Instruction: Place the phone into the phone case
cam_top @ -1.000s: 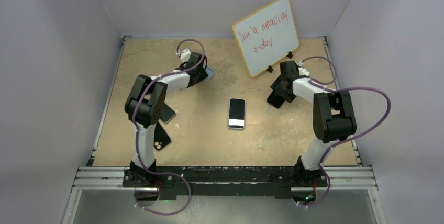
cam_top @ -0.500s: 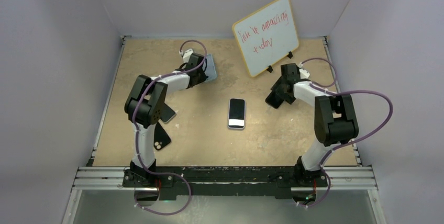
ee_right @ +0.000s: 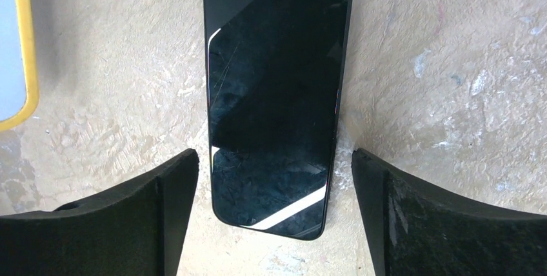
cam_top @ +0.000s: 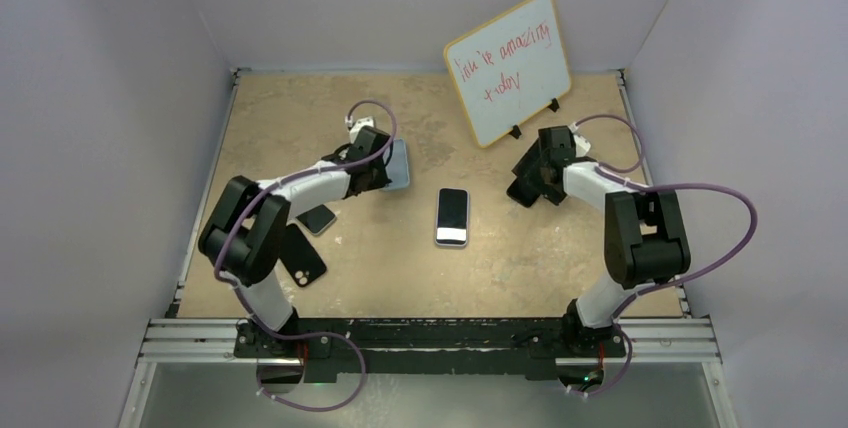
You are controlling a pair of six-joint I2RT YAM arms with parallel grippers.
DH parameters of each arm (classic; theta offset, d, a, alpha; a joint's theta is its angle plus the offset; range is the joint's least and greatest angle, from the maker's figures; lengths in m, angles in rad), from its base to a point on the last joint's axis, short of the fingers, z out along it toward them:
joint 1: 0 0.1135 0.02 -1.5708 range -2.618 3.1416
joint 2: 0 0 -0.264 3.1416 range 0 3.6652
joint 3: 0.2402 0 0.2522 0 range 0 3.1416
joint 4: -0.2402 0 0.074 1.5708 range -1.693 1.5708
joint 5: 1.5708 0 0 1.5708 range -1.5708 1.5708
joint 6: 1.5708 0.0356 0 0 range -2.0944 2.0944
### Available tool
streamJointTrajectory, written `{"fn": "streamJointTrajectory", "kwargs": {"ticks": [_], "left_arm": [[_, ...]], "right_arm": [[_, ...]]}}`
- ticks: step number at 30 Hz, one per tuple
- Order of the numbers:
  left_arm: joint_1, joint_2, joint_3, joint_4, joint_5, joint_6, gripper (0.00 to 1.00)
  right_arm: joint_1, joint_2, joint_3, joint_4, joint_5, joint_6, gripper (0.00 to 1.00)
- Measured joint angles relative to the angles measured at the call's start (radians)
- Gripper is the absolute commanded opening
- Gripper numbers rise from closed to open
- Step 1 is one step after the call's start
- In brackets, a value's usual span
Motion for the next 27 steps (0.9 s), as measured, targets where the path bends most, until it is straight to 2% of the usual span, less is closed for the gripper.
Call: {"fn": "streamJointTrajectory", "kwargs": {"ticks": [3,10,17,23,27], "left_arm": [[-0.053,-0.087,-0.061,-0.022,-0.015,0.025,0.00],[-0.152,-0.237,-0.222,-0.033,-0.022,0.043,0.00],[-0.173,-0.288,-0.316,-0.045,-0.023,0.029,0.00],[-0.259,-0.320,-0.363,-0.044,-0.022,-0.022,0.00],[-0.311,-0.323,-0.368,-0.052,-0.018,-0.063,0.11]], "right_arm": [[0.001,0.013,0.028,-0.042,0.004,0.011,0.96],[0.003,0.129,0.203,-0.244,0.047,0.038,0.94],[0.004,0.222,0.329,-0.383,0.082,0.074,0.93],[0.005,0.229,0.336,-0.393,0.087,0.087,0.90],[0.005,0.217,0.316,-0.373,0.089,0.087,0.83]]}}
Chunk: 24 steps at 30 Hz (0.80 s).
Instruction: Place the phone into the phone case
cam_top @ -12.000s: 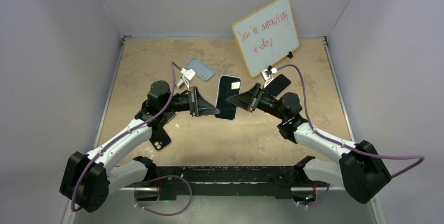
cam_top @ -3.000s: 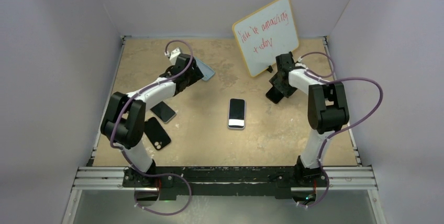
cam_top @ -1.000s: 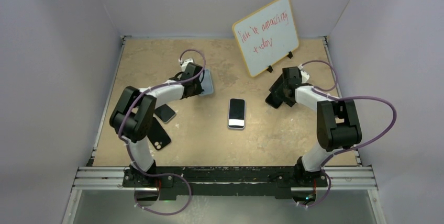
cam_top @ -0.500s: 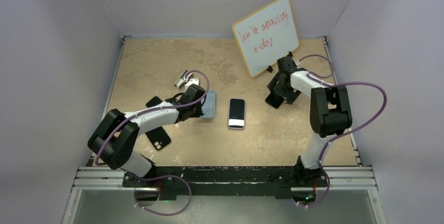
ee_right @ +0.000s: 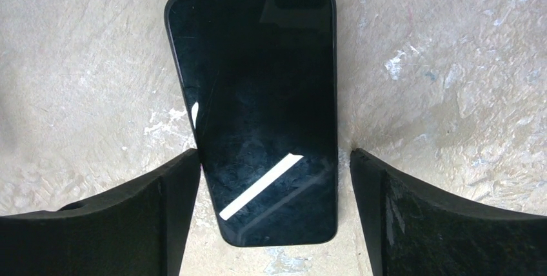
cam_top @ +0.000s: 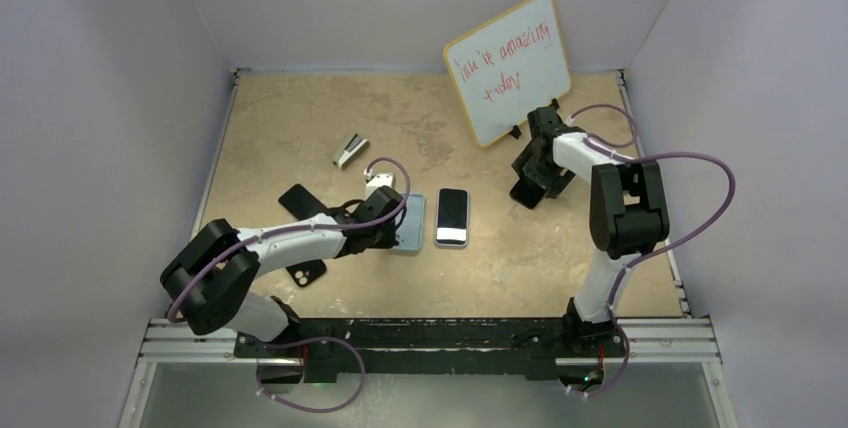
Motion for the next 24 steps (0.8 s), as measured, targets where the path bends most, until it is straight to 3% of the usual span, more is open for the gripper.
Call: {"fn": "streamJointTrajectory", "kwargs": {"ticks": [5,11,16,17,24], "left_arm": [[-0.035,-0.039,-0.012,-0.013,0.027,-0.053,0.31],[-0.039,-0.149,-0.040,-0.010,0.100,-0.080,0.59],[0.007,-0.197,-0.032,-0.035,0.110,-0.047,0.60],[0.131,-0.203,-0.032,-0.035,0.160,-0.011,0.60],[0.279,-0.180,-0.007,-0.021,0.264,0.063,0.59]], "right_arm": [[0.000,-0.014,-0.026,0.023,0.000,-0.016,0.80],[0.001,-0.057,-0.093,0.094,-0.019,-0.085,0.68],[0.002,-0.124,-0.193,0.207,-0.063,-0.165,0.63],[0.005,-0.150,-0.232,0.255,-0.090,-0.216,0.61],[0.062,-0.209,-0.307,0.305,-0.083,-0.293,0.60]]}}
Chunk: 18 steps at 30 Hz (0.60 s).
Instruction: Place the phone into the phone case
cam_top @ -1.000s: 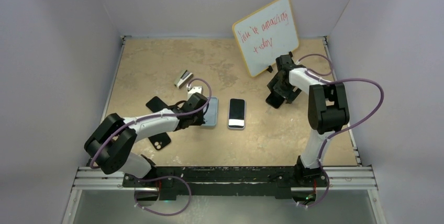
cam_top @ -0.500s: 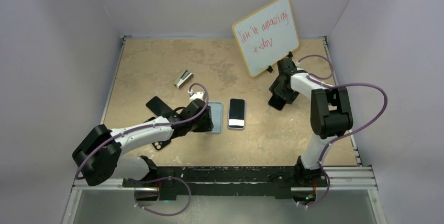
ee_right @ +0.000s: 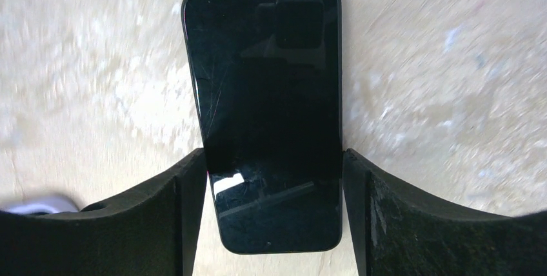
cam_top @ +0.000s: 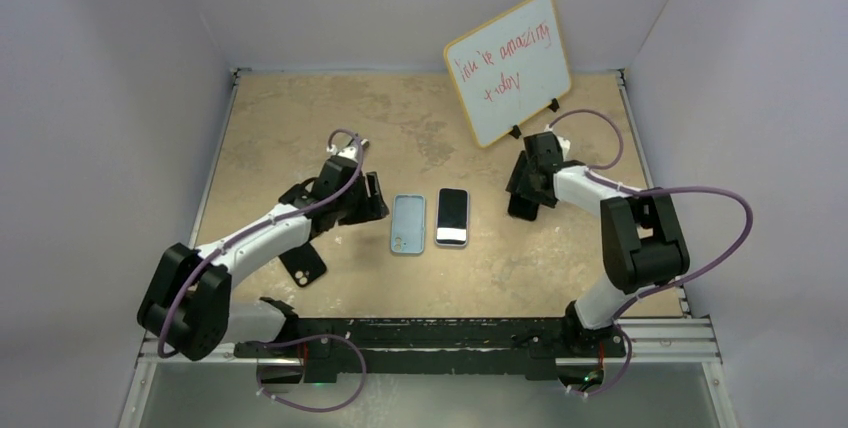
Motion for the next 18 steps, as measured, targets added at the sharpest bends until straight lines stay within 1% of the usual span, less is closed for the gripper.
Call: {"fn": "streamJointTrajectory", "kwargs": {"ticks": [5,10,14,18], "left_arm": [[0.022,0.090,0.018,0.047,0.105,0.035,0.59],[0.027,0.126,0.014,0.082,0.205,0.036,0.57],[0.030,0.152,-0.004,0.146,0.284,0.024,0.53],[0.030,0.209,-0.026,0.185,0.337,0.012,0.50]], "right_arm": [[0.092,-0.069,-0.073,-0.004,-0.001,-0.017,0.60],[0.138,-0.133,-0.136,0.000,-0.006,-0.018,0.60],[0.166,-0.206,-0.198,-0.011,-0.019,-0.002,0.59],[0.204,-0.259,-0.220,-0.068,-0.047,0.031,0.57]]}}
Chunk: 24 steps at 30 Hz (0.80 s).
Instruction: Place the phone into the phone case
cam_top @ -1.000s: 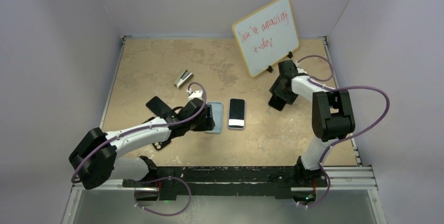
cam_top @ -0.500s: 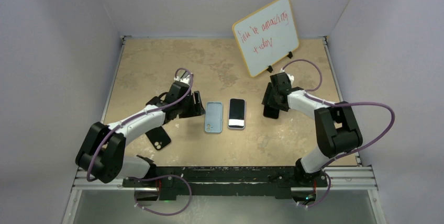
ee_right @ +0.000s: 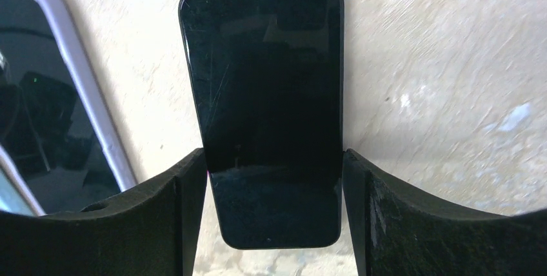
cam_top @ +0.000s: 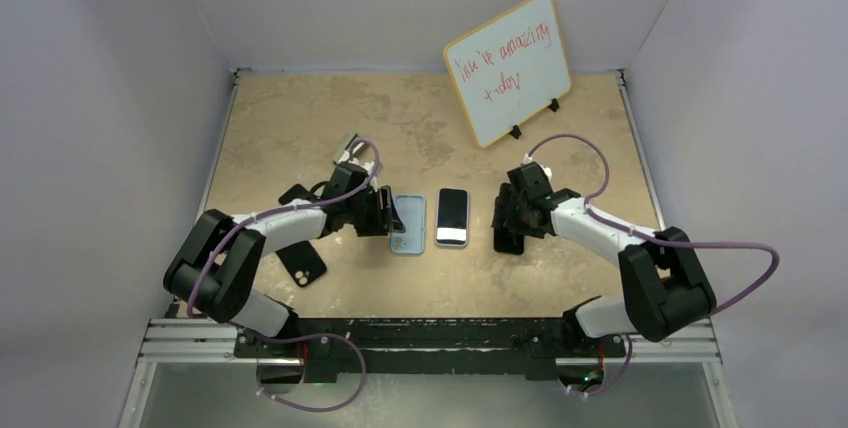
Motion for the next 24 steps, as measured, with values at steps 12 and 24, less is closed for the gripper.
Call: {"fn": "streamJointTrajectory", "kwargs": {"ticks": [12,24], "left_arm": [[0.000,0.047,-0.080,0.178,0.156,-0.096,0.47],[0.000,-0.128,-0.051,-0.031,0.000,-0.050,0.58]], "right_arm": [[0.120,-0.063,0.012,-0.062,-0.022,0.098,0.55],[0.149,0.024,0.029,-0.022,-0.003,0.089,0.89]]}}
